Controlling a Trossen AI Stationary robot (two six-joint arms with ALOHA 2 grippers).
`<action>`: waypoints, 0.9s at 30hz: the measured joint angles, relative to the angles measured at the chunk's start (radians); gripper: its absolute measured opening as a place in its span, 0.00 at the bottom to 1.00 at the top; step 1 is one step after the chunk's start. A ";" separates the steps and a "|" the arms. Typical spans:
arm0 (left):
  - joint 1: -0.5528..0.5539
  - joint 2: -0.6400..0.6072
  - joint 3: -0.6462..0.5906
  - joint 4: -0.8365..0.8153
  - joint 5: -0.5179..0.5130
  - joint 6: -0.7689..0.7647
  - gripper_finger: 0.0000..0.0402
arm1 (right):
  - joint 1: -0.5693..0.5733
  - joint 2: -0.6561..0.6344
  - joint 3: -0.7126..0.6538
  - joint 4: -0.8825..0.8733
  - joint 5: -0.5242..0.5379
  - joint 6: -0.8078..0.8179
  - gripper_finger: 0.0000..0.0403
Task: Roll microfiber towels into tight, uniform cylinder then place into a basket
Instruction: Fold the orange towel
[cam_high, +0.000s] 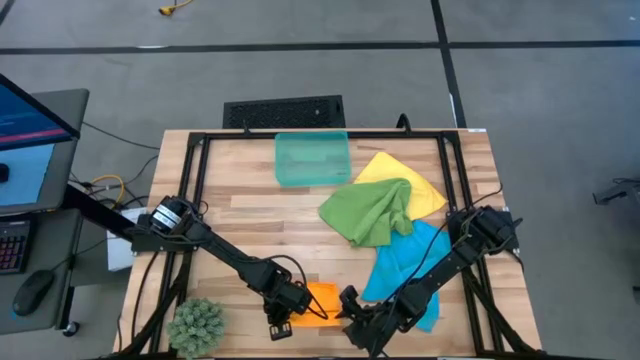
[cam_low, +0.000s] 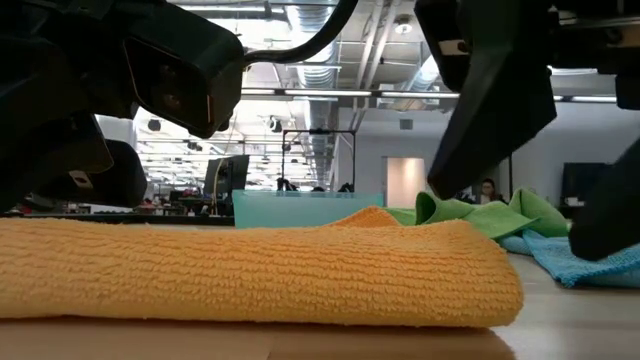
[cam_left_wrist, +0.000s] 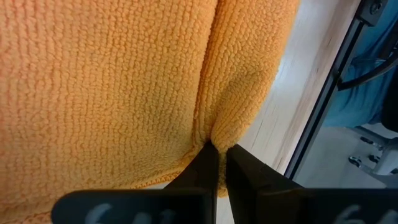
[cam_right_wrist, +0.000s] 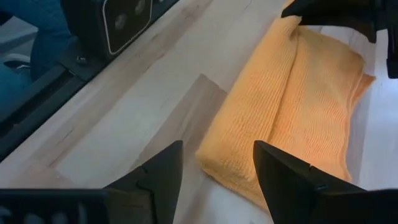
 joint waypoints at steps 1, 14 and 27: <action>0.000 0.000 0.000 0.000 0.000 0.000 0.02 | 0.000 0.000 -0.004 0.017 0.000 0.000 0.54; 0.001 0.000 0.000 0.005 -0.001 -0.001 0.02 | -0.018 0.000 -0.065 0.107 -0.002 0.034 0.54; 0.008 0.000 0.000 0.075 -0.036 0.000 0.02 | -0.033 0.000 -0.065 0.050 -0.031 0.102 0.54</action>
